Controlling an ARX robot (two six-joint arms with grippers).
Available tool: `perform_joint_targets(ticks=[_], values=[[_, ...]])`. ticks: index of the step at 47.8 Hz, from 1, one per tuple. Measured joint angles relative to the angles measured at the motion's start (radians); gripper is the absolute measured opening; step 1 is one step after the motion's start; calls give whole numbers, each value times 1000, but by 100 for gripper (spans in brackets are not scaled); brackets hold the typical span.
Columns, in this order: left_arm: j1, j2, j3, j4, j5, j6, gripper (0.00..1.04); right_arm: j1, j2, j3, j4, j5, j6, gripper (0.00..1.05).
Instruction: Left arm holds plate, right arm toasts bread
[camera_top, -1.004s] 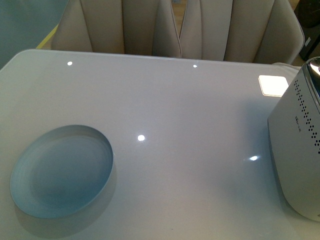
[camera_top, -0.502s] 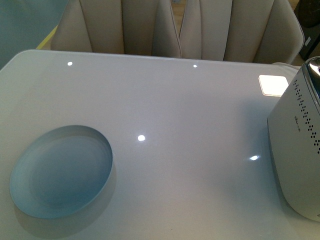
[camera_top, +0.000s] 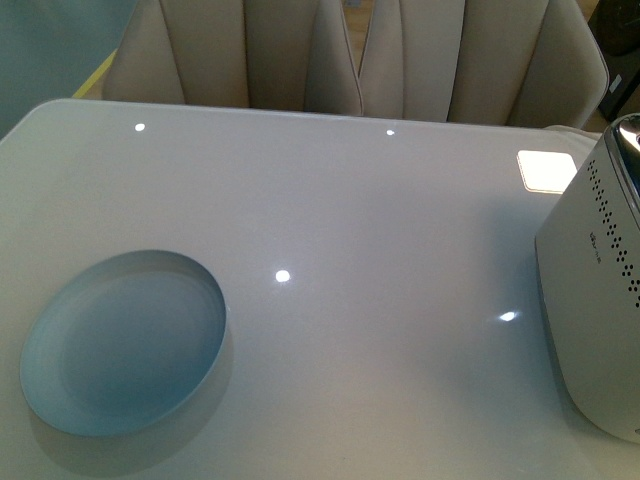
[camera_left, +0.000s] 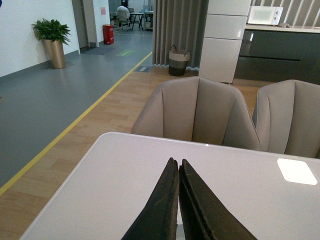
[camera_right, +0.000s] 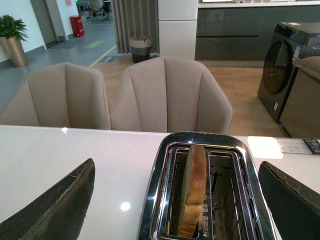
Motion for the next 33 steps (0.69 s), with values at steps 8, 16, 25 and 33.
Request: perform_joint_targets(ticks=[8, 16, 25, 33], values=[[0, -60, 0, -60, 0, 0, 3, 0, 0, 0, 0, 0, 0, 96], [0, -144, 0, -159, 0, 0, 3, 0, 0, 0, 0, 0, 0, 96], [0, -271, 0, -277, 0, 0, 3, 0, 0, 0, 0, 0, 0, 96], [0, -272, 0, -278, 0, 0, 3, 0, 0, 0, 0, 0, 0, 96]])
